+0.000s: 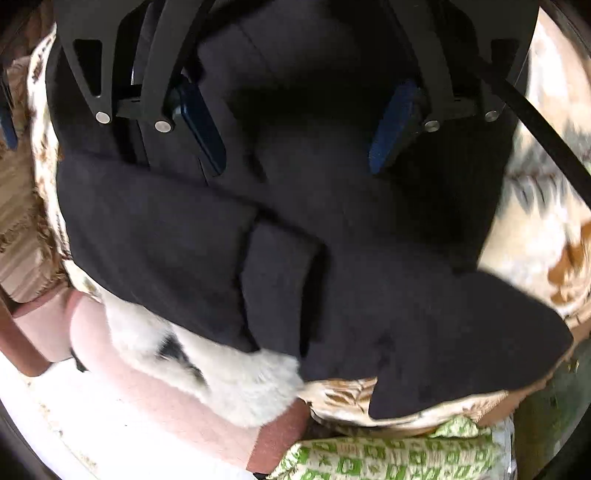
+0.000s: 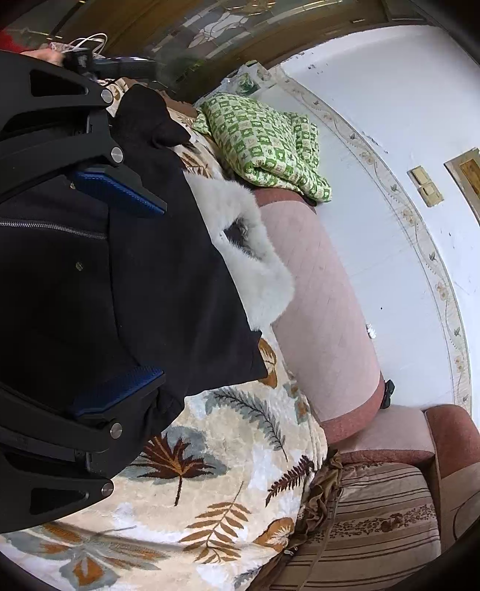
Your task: Fold large clothes
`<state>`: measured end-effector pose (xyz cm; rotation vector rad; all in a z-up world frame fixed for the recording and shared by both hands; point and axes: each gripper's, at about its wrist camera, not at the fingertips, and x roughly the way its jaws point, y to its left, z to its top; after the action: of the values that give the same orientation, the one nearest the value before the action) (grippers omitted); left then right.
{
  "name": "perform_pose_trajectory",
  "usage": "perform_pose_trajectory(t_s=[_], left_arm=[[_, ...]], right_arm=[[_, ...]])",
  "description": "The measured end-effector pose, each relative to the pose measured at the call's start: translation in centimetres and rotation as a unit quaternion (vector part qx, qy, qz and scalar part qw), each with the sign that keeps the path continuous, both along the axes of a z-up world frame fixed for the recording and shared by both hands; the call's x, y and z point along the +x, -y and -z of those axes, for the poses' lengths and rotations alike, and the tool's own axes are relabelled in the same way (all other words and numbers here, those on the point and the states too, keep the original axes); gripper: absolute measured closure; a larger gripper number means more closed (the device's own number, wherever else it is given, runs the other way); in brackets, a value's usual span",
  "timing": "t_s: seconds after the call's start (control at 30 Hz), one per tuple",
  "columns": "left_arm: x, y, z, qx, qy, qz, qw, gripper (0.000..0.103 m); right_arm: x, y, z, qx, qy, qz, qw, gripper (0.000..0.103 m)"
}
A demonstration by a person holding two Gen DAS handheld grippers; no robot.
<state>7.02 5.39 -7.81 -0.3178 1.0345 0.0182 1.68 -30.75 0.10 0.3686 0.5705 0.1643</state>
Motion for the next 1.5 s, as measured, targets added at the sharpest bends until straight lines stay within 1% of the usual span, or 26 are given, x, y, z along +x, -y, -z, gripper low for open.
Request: perform_pose_trajectory(t_s=[0.1,0.13,0.17,0.27,0.4,0.43,0.47,0.53,0.6,0.63,0.67,0.73,0.77,0.8,0.83,0.87,0.9,0.93,0.97,1.0,1.07,1.17,1.3,1.33,1.4,1.5], left_arm=[[-1.7,0.9,-0.3,0.011,0.001,0.028,0.9995,0.024],[-2.6,1.8,-0.5,0.026,-0.006,0.039,0.9989,0.024],[-3.2,2.1,-0.8,0.042,-0.006,0.039,0.9983,0.024],[-5.8,2.6,-2.1,0.099,0.015,0.009,0.9950,0.024],[-8.7,1.6,-4.0,0.133,0.050,-0.010,0.9899,0.024],[-9.3,1.0,-4.6,0.147,0.057,-0.015,0.9874,0.024],[-9.6,0.3,-5.0,0.153,0.060,-0.018,0.9862,0.024],[-9.6,-1.5,-5.5,0.146,0.055,-0.015,0.9877,0.024],[-9.6,-4.3,-5.5,0.130,0.040,-0.015,0.9906,0.024],[-9.6,-5.6,-5.4,0.130,0.037,-0.019,0.9907,0.027],[-9.4,-7.2,-5.5,0.136,0.036,-0.029,0.9896,0.034],[-8.7,-10.2,-5.7,0.158,0.039,-0.048,0.9855,0.038],[-8.1,-11.8,-5.8,0.165,0.039,-0.062,0.9835,0.039],[-7.4,-13.5,-5.9,0.167,0.041,-0.079,0.9820,0.043],[-6.8,-15.8,-6.2,0.159,0.043,-0.101,0.9811,0.046],[-6.2,-17.8,-6.4,0.150,0.042,-0.122,0.9803,0.046],[-5.5,-20.3,-6.6,0.135,0.042,-0.152,0.9782,0.046],[-4.8,-22.0,-6.6,0.123,0.043,-0.175,0.9758,0.046],[-4.1,-24.7,-6.6,0.102,0.042,-0.211,0.9712,0.046],[-3.5,-26.8,-6.4,0.083,0.039,-0.236,0.9674,0.046],[-1.7,-31.2,-5.3,0.033,0.028,-0.271,0.9615,0.046],[0.1,-35.6,-3.4,-0.032,0.020,-0.294,0.9549,0.046],[2.8,-39.0,-0.7,-0.124,0.028,-0.298,0.9459,0.046],[3.5,-39.5,-0.2,-0.136,0.032,-0.298,0.9442,0.046],[4.6,-40.0,0.3,-0.144,0.037,-0.298,0.9430,0.046],[7.0,-40.7,1.8,-0.156,0.028,-0.292,0.9434,0.046]], right_arm=[[-0.7,-0.6,-0.4,-0.010,0.007,-0.002,1.000,0.017],[-1.0,-0.9,-0.5,-0.017,0.009,-0.002,1.000,0.017],[-1.2,-1.1,-0.6,-0.023,0.012,-0.003,1.000,0.017],[-2.0,-2.4,-1.0,-0.053,0.025,-0.006,0.998,0.017],[-3.1,-4.3,-1.2,-0.095,0.044,-0.008,0.994,0.017],[-3.2,-4.8,-1.2,-0.103,0.047,-0.010,0.993,0.017],[-3.4,-5.4,-1.1,-0.108,0.049,-0.017,0.993,0.017],[-3.5,-6.1,-0.9,-0.110,0.047,-0.027,0.992,0.017],[-3.6,-6.8,-0.8,-0.121,0.047,-0.032,0.991,0.017],[-3.6,-7.1,-0.6,-0.127,0.047,-0.034,0.990,0.017],[-3.6,-7.4,-0.5,-0.133,0.047,-0.036,0.989,0.017],[-3.5,-7.8,-0.2,-0.140,0.044,-0.038,0.988,0.017],[-3.5,-7.9,-0.1,-0.141,0.042,-0.040,0.988,0.017],[-3.3,-8.1,0.2,-0.142,0.038,-0.041,0.988,0.017],[-3.1,-8.3,0.4,-0.143,0.035,-0.042,0.988,0.017],[-2.9,-8.4,0.6,-0.145,0.031,-0.043,0.988,0.017],[-2.7,-8.5,0.7,-0.146,0.028,-0.044,0.988,0.017],[-2.6,-8.6,0.8,-0.147,0.026,-0.045,0.988,0.017],[-2.4,-8.8,1.0,-0.149,0.022,-0.045,0.988,0.017],[-2.2,-8.9,1.1,-0.150,0.020,-0.045,0.987,0.017],[-1.9,-9.0,1.3,-0.153,0.017,-0.043,0.987,0.017],[-1.4,-9.0,1.7,-0.156,0.008,-0.039,0.987,0.017],[-0.3,-9.1,2.5,-0.161,-0.006,-0.033,0.986,0.017],[-0.1,-9.1,2.7,-0.163,-0.010,-0.032,0.986,0.017],[0.6,-9.3,3.4,-0.168,-0.023,-0.032,0.985,0.017],[1.3,-9.4,4.4,-0.174,-0.039,-0.035,0.983,0.017]])
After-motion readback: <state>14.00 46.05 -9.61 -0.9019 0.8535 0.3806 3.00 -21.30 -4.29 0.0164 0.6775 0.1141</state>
